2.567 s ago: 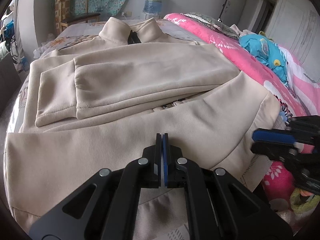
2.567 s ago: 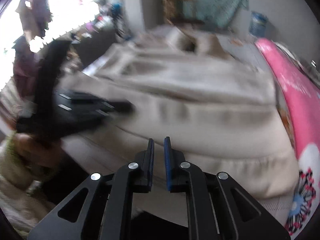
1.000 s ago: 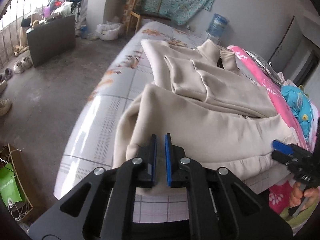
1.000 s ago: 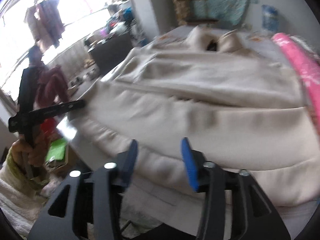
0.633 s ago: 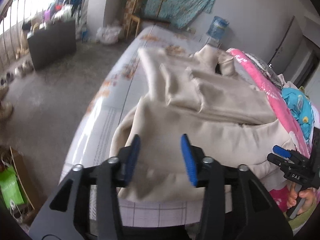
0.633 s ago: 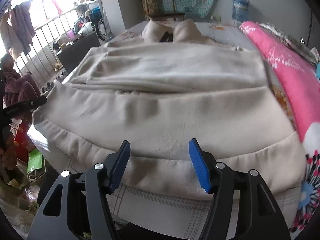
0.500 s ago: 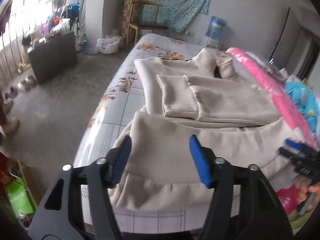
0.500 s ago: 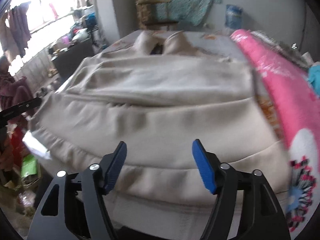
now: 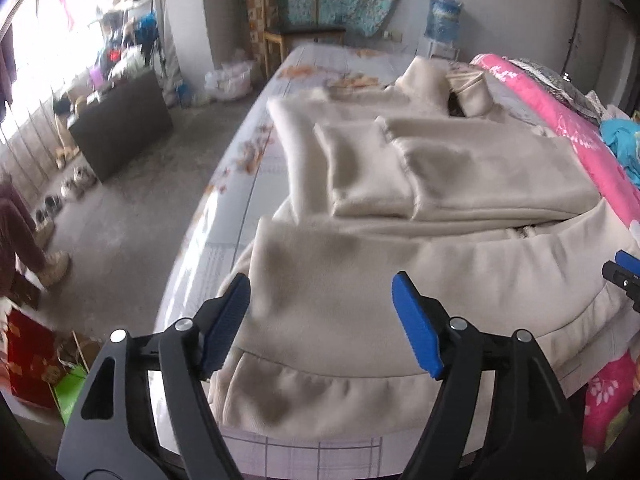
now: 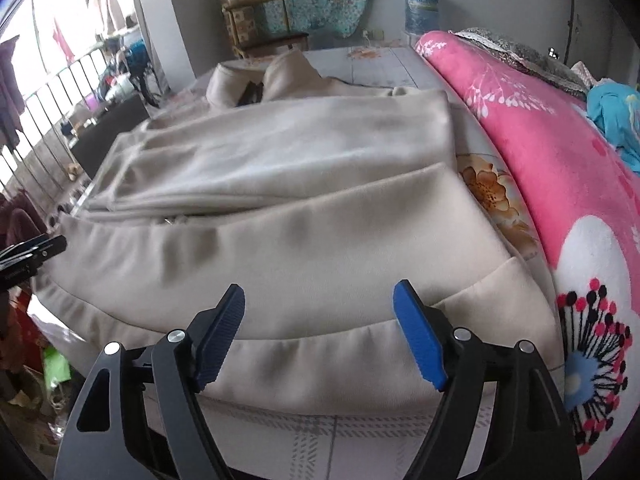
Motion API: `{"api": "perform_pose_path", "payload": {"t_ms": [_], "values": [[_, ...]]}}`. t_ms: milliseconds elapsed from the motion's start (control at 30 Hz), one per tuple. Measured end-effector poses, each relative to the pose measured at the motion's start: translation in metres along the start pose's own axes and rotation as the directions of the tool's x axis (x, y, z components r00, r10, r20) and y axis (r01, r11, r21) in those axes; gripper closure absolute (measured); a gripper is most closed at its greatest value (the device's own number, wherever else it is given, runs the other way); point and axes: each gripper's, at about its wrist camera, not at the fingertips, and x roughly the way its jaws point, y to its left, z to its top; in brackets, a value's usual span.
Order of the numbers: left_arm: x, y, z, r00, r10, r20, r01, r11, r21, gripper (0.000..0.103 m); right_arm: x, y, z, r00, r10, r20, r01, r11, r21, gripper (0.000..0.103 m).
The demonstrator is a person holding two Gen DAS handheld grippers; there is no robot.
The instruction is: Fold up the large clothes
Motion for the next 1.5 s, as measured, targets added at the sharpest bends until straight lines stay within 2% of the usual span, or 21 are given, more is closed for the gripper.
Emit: {"api": "perform_pose_path", "payload": {"t_ms": [133,300,367,433,500,633,733,1500], "values": [[-0.002,-0.023,0.005,1.000,-0.029,0.010,0.028,0.998,0.061,0.024,0.001,0.008,0.004,1.000,0.006,0.008,-0.006,1.000,-0.029,0.023],[0.022,-0.054,0.011,0.998,-0.038,-0.058,0.043,0.995,0.092,0.024,0.009,0.019,0.008,1.000,-0.011,0.000,0.011,0.998,-0.066,0.020],[0.032,-0.061,0.010,0.996,-0.040,-0.086,0.049,0.994,0.097,0.023,0.014,0.024,0.008,1.000,-0.014,-0.007,0.013,0.996,-0.086,0.015],[0.040,-0.066,0.008,0.995,-0.027,-0.101,0.037,0.994,0.098,0.018,0.024,0.026,0.006,0.999,-0.024,-0.038,0.020,0.996,-0.091,0.015],[0.042,-0.066,0.009,0.995,-0.024,-0.096,0.033,0.995,0.097,0.017,0.034,0.026,0.003,0.997,-0.037,-0.065,0.030,0.995,-0.093,0.013],[0.044,-0.064,0.009,0.994,-0.020,-0.105,0.028,0.997,0.076,0.011,0.034,0.027,0.002,0.998,-0.037,-0.056,0.031,0.995,-0.094,0.007],[0.045,-0.063,0.009,0.994,-0.009,-0.109,0.017,0.997,0.069,0.008,0.034,0.027,0.001,0.998,-0.036,-0.058,0.030,0.995,-0.096,0.006],[0.048,-0.060,0.011,0.992,-0.008,-0.129,0.011,1.000,0.024,0.007,0.038,0.028,0.006,0.991,-0.050,-0.121,0.039,0.995,-0.092,0.006]]}}
